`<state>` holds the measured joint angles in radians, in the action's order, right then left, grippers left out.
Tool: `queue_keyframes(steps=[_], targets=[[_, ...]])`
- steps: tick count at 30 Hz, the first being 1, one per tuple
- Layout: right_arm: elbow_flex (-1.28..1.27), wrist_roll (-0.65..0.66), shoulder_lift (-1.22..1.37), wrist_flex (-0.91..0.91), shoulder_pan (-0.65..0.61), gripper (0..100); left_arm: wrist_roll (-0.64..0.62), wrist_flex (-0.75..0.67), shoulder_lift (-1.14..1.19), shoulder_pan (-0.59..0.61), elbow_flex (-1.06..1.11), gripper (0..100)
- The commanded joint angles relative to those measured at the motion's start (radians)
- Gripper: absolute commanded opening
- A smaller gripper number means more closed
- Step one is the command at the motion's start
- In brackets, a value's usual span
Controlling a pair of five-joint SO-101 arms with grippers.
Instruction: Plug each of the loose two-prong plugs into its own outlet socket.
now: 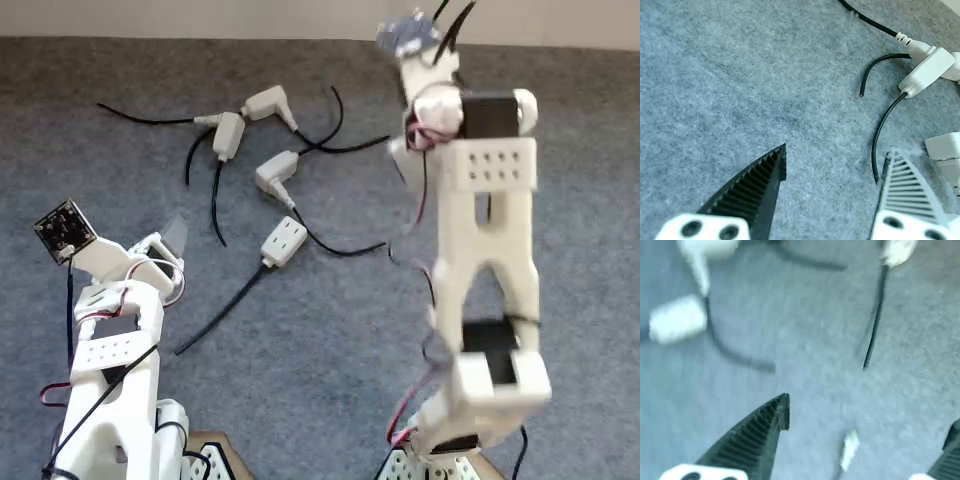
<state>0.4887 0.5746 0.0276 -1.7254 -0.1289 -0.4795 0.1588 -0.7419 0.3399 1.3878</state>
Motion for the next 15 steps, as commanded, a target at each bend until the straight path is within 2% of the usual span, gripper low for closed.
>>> queue_keyframes(steps=[1,3,8,10,15], targets=[[-0.372,0.290,-0.309,-0.039,0.021,44.7,-0.005,-0.021,-0.024,0.001,-0.036,30],[-0.555,0.390,-0.430,-0.033,0.062,44.7,-0.003,-0.021,-0.024,-0.012,-0.035,30],[-0.895,0.417,-0.662,0.099,0.231,44.7,-0.003,-0.021,-0.024,-0.012,-0.033,30],[-1.047,0.454,-0.725,0.205,0.312,44.7,-0.003,-0.021,-0.024,-0.012,-0.033,30],[-1.403,0.646,-0.817,0.564,0.489,44.7,-0.003,-0.021,-0.024,-0.013,-0.033,30]])
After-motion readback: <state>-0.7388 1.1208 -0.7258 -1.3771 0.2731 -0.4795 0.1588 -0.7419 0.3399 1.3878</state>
